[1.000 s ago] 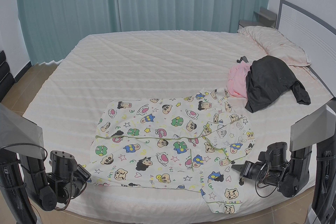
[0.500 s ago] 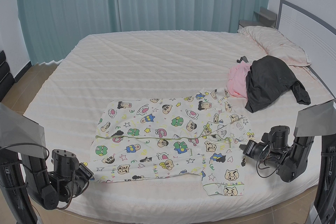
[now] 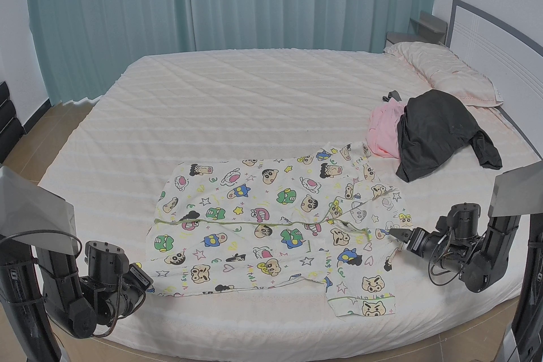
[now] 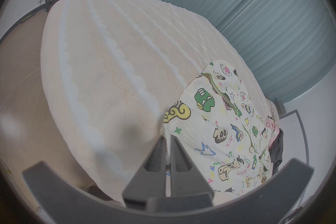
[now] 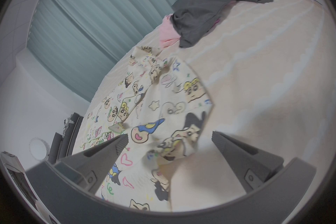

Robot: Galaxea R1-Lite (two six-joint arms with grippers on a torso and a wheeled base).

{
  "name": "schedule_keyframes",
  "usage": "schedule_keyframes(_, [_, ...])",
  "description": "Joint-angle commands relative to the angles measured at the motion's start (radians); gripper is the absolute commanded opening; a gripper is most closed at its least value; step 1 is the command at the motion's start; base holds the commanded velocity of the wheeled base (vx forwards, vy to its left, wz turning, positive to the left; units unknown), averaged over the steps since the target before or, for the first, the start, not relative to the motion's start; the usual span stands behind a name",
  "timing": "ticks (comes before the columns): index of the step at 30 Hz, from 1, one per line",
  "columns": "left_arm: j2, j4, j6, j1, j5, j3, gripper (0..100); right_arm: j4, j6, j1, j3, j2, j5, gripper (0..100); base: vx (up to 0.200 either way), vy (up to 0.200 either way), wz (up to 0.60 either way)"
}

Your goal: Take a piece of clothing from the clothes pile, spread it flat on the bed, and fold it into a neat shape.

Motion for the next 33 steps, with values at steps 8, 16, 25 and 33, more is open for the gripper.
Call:
schedule_keyframes(8, [0.001,-0.002,0.000,0.000,-0.004,0.000,0,-0.007,0.004,-0.009,0.216,-0.177,0.012,100,0.000,0.000,0.00])
schedule_keyframes(16, [0.003,-0.002,0.001,-0.001,-0.004,-0.002,0,-0.008,0.016,0.149,0.330,-0.131,0.016,100,0.000,0.000,0.00])
schedule_keyframes(25, [0.003,-0.002,0.001,-0.007,-0.006,0.000,0,-0.010,0.016,0.251,0.333,-0.031,0.010,100,0.000,0.000,0.00])
schedule_keyframes(33, [0.003,-0.002,0.000,-0.009,-0.012,0.000,0,-0.076,0.014,0.258,0.321,-0.007,0.009,100,0.000,0.000,0.00])
